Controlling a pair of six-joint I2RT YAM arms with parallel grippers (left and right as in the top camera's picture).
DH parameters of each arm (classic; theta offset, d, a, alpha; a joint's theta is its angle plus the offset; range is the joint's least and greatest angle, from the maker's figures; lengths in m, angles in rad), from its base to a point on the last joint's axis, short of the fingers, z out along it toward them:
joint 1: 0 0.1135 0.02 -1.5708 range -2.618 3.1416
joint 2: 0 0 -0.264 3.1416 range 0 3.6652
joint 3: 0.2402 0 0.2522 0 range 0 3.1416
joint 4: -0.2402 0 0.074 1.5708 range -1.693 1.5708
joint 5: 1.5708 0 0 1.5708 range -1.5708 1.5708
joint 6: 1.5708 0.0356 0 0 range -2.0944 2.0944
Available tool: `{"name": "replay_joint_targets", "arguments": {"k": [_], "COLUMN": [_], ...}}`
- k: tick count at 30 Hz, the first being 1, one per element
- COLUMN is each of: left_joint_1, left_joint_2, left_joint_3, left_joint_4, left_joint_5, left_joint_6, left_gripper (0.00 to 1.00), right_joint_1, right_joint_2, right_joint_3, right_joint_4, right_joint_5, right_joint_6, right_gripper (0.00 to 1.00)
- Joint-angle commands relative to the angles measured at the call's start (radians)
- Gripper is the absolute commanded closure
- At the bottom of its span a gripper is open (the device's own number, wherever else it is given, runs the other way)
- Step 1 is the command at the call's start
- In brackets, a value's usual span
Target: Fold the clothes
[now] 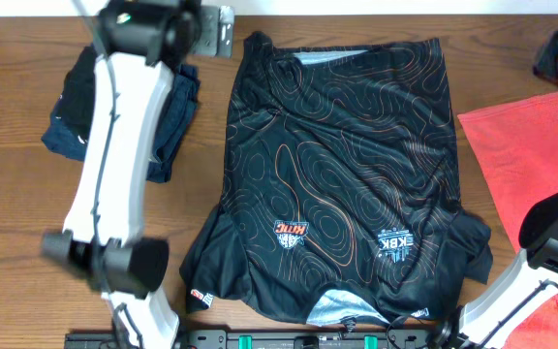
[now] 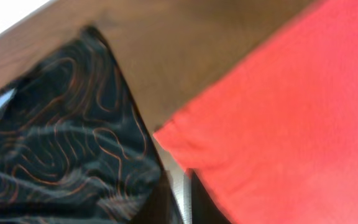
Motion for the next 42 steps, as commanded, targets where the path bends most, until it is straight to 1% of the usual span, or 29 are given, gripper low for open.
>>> {"name": "replay_joint_targets", "arguments": {"k": [1,3,6,8,12,16,18,21,24,26,29,33,37,39,40,42], "left_joint_1": [0.003,0.003,0.003,0.003,0.003,0.003,0.003,0.003,0.003,0.003,0.003,0.003,0.003,0.003,0.003,0.003], "left_joint_2": [-0.053,-0.073,-0.094,-0.098,-0.098,-0.098,-0.098,-0.098,-0.098,-0.098,-0.098,-0.098,-0.098,-0.098,-0.098,-0.098], "left_joint_3": [0.016,0.016,0.016,0.016,0.016,0.016,0.016,0.016,0.016,0.016,0.016,0.016,0.016,0.016,0.016,0.016], "left_joint_4": [-0.081,-0.128,-0.198,-0.243,-0.32,-0.348,-0.347,-0.348,-0.348,-0.348,-0.356,-0.37,-0.37,-0.369,-0.369,-0.369], "left_joint_5": [0.148,0.211,0.284,0.32,0.335,0.335,0.335,0.335,0.335,0.335,0.338,0.338,0.338,0.338,0.338,0.338], "left_joint_6": [-0.021,-0.021,-0.021,-0.021,-0.021,-0.021,-0.021,-0.022,-0.021,-0.021,-0.021,-0.021,-0.021,-0.021,-0.021,-0.021], "left_gripper": [0.02,0.02,0.0,0.01,0.04,0.05,0.06,0.06,0.06,0.05,0.06,0.06,0.06,0.06,0.06,0.05], "right_joint_1": [0.011,0.019,0.032,0.032,0.029,0.026,0.018,-0.005,-0.058,-0.107,-0.206,-0.341,-0.466,-0.514,-0.537,-0.562], "right_joint_2": [0.048,0.06,0.066,0.066,0.066,0.066,0.066,0.066,0.066,0.066,0.066,0.065,0.061,0.058,0.054,0.043], "right_joint_3": [-0.103,-0.172,-0.294,-0.371,-0.51,-0.63,-0.669,-0.698,-0.699,-0.697,-0.693,-0.659,-0.607,-0.58,-0.563,-0.542], "right_joint_4": [-0.016,0.003,0.064,0.116,0.257,0.429,0.492,0.533,0.549,0.556,0.567,0.565,0.551,0.546,0.545,0.545], "right_joint_5": [-0.033,-0.072,-0.075,-0.069,-0.015,0.014,0.075,0.206,0.342,0.395,0.404,0.309,0.104,-0.019,-0.097,-0.193], "right_joint_6": [0.037,0.037,0.038,0.061,0.129,0.143,0.171,0.227,0.229,0.229,0.229,0.223,0.215,0.215,0.208,0.193], "right_gripper": [0.99,0.99,0.99,0.99,0.99,0.98,0.99,0.99,0.99,0.99,0.99,0.99,0.98,0.96,0.94,0.88]}}
